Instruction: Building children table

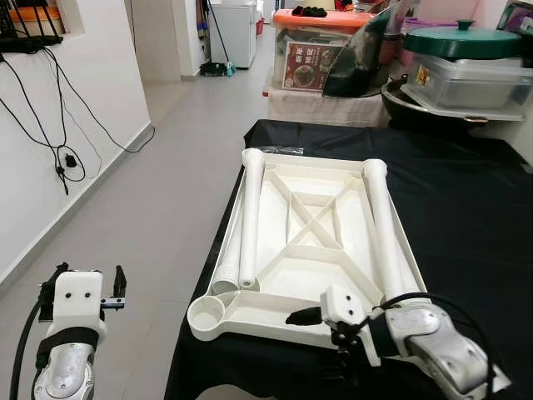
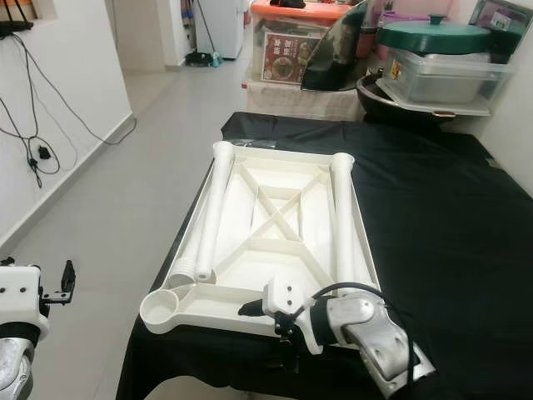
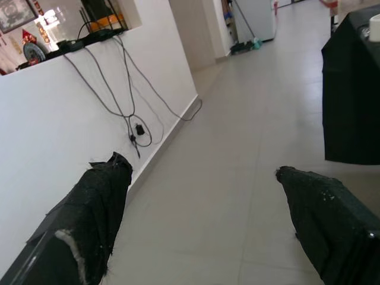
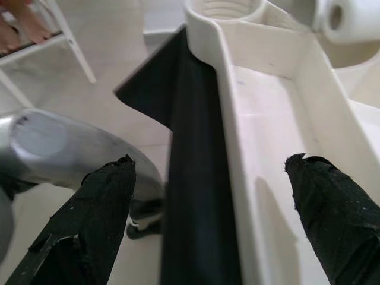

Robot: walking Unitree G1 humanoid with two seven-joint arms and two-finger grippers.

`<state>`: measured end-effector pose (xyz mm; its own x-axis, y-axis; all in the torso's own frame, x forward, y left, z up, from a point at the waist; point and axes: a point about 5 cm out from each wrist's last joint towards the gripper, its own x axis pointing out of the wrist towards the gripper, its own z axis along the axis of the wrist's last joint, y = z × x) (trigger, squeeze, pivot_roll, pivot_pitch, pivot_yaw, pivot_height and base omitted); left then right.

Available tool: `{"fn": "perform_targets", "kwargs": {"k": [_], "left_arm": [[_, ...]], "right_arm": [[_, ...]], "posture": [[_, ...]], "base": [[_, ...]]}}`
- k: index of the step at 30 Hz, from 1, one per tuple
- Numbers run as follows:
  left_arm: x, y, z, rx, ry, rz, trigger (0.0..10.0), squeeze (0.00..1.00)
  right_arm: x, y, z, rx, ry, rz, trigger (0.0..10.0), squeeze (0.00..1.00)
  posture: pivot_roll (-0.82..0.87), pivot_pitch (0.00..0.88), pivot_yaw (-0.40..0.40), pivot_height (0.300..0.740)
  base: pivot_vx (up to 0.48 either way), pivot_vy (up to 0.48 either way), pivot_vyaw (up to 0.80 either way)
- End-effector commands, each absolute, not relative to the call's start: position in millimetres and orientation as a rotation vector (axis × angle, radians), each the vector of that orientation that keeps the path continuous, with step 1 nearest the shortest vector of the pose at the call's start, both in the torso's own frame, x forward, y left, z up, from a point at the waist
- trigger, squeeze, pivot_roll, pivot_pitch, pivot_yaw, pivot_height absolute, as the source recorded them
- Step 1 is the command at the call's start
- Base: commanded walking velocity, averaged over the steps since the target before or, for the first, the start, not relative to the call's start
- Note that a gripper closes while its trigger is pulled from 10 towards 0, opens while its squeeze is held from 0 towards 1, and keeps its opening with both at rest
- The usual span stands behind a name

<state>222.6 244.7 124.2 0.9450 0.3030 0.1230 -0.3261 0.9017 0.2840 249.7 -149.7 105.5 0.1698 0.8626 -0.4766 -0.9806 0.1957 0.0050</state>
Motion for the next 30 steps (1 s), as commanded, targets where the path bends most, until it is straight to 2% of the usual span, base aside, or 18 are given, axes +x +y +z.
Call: {"fn": "perform_targets", "kwargs": {"k": [1,2,4,5,6,21,23,30], "left_arm": [[223.0,243.3,120.5,0.313,-0.067,0.321,10.0,0.0],[223.4,241.8,119.7,0.311,-0.066,0.317,10.0,0.0],[223.6,240.7,119.1,0.31,-0.066,0.315,10.0,0.0],[223.8,239.2,118.5,0.309,-0.065,0.312,10.0,0.0],[224.1,237.8,118.0,0.308,-0.064,0.308,10.0,0.0],[228.7,233.3,115.0,0.31,-0.066,0.29,10.0,0.0],[230.0,230.7,113.3,0.309,-0.063,0.278,10.0,0.0],[232.0,229.5,111.6,0.31,-0.059,0.271,10.0,0.0]], "right_arm": [[252.3,-149.6,103.4,-0.358,0.425,1.325,9.7,0.0],[256.0,-151.3,100.1,-0.367,0.445,1.283,9.3,0.0],[258.5,-152.5,98.0,-0.374,0.458,1.254,9.3,0.0],[261.5,-154.0,95.9,-0.374,0.468,1.222,4.3,0.0],[263.9,-155.5,94.8,-0.367,0.474,1.198,0.0,0.0],[261.6,-166.5,91.3,-0.514,0.481,1.264,0.0,0.0],[259.6,-168.2,88.4,-0.639,0.486,1.297,0.0,0.0],[256.9,-169.8,83.5,-0.722,0.508,1.343,0.0,0.0]], "posture": [[0.09,0.0,-0.051,0.74],[0.09,0.0,-0.052,0.74],[0.09,0.0,-0.053,0.74],[0.09,0.0,-0.054,0.74],[0.09,0.0,-0.054,0.74],[0.08,0.0,-0.054,0.74],[0.07,0.0,-0.051,0.74],[0.07,0.0,-0.055,0.74]], "base": [[0.0,0.0,0.0],[0.0,0.0,0.0],[0.0,0.0,0.0],[0.0,0.0,0.0],[0.0,0.0,0.0],[0.0,0.0,0.0],[0.0,0.0,0.0],[0.0,0.0,0.0]]}}
